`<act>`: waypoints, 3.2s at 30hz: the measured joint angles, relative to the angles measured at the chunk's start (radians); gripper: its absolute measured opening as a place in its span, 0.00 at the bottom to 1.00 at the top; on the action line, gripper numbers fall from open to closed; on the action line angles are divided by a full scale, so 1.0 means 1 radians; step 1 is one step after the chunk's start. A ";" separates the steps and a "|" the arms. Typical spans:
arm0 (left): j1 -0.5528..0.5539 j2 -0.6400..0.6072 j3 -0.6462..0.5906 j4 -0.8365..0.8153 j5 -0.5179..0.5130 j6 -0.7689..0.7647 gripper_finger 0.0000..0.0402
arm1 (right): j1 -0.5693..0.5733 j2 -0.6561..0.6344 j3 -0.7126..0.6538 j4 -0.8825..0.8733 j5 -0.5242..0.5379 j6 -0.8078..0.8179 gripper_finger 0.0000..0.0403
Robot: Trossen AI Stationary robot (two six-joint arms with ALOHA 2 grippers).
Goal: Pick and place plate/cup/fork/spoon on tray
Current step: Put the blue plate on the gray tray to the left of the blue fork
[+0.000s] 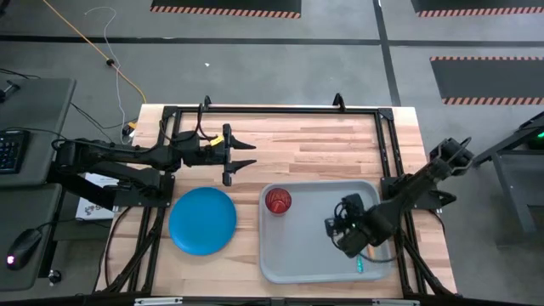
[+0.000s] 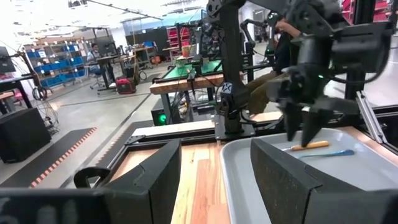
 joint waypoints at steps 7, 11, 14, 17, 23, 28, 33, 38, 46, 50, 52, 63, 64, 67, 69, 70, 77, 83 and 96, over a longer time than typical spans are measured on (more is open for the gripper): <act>0.000 0.000 0.000 -0.004 0.000 0.000 0.46 | -0.180 -0.072 -0.056 0.049 0.240 -0.322 0.53; 0.000 0.000 0.000 -0.011 0.000 0.000 0.46 | -0.313 -0.100 -0.110 0.153 0.282 -0.546 0.53; 0.000 0.000 0.000 -0.035 0.000 0.000 0.46 | -0.415 -0.118 -0.182 0.315 0.258 -0.733 0.53; 0.000 0.000 0.000 -0.058 -0.005 0.000 0.46 | -0.521 -0.140 -0.275 0.511 0.193 -0.910 0.53; 0.000 0.000 0.000 -0.108 -0.010 -0.001 0.46 | -0.695 -0.231 -0.436 0.837 0.094 -1.197 0.53; 0.000 -0.017 0.063 -0.337 -0.011 -0.053 0.46 | -0.753 -0.358 -0.559 1.169 0.078 -1.428 0.53; 0.001 -0.015 0.205 -0.808 -0.014 -0.083 0.46 | -0.786 -0.409 -0.662 1.444 0.035 -1.562 0.53; 0.009 0.032 0.372 -1.164 -0.006 -0.125 0.46 | -0.830 -0.398 -0.676 1.478 -0.034 -1.621 0.53; -0.035 0.183 0.444 -1.387 0.174 -0.111 0.46 | -0.887 -0.398 -0.677 1.490 -0.174 -1.673 0.53; -0.078 0.294 0.443 -1.458 0.125 0.005 0.46 | -0.899 -0.398 -0.677 1.489 -0.188 -1.673 0.53; -0.097 0.349 0.443 -1.472 0.114 0.063 0.46 | -0.899 -0.398 -0.677 1.489 -0.188 -1.673 0.53; -0.114 0.476 0.443 -1.482 0.108 0.255 0.46 | -0.899 -0.398 -0.677 1.482 -0.189 -1.666 0.53; -0.114 0.475 0.443 -1.478 0.106 0.266 0.46 | -0.898 -0.398 -0.676 1.481 -0.189 -1.666 0.53; -0.106 0.475 0.443 -1.473 0.076 0.293 0.46 | -0.898 -0.398 -0.676 1.473 -0.189 -1.661 0.53; -0.098 0.475 0.443 -1.469 0.056 0.297 0.46 | -0.898 -0.398 -0.676 1.460 -0.189 -1.643 0.53; -0.093 0.475 0.443 -1.469 0.055 0.298 0.46 | -0.898 -0.398 -0.676 1.456 -0.189 -1.641 0.53; -0.060 0.475 0.443 -1.470 0.081 0.306 0.46 | -0.898 -0.398 -0.676 1.451 -0.188 -1.639 0.53; -0.038 0.475 0.443 -1.465 0.129 0.318 0.46 | -0.898 -0.398 -0.676 1.451 -0.188 -1.643 0.53; -0.030 0.605 0.442 -1.445 0.121 0.323 0.46 | -0.898 -0.398 -0.676 1.439 -0.187 -1.643 0.53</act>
